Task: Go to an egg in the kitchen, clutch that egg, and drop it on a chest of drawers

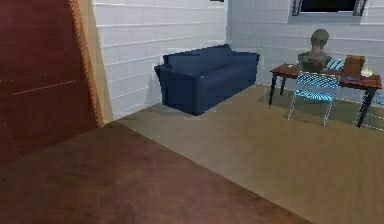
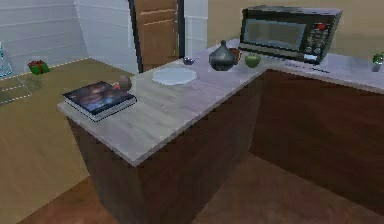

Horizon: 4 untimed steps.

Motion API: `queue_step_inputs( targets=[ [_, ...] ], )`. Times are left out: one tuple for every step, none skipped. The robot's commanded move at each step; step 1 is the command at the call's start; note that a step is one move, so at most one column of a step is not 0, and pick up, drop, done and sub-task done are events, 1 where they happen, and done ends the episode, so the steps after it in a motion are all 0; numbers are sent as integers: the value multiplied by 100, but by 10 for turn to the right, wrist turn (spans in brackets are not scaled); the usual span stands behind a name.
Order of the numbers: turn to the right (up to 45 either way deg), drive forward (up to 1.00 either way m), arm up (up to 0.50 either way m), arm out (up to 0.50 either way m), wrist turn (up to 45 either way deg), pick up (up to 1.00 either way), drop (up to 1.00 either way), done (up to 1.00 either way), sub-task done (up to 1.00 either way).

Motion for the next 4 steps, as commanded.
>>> queue_step_inputs(
  targets=[
    [-150, 0, 0, 0, 0, 0, 0, 0, 0],
    [450, 0, 0, 0, 0, 0, 0, 0, 0],
    [90, 0, 0, 0, 0, 0, 0, 0, 0],
    [0, 100, 0, 0, 0, 0, 0, 0, 0]
  ],
)
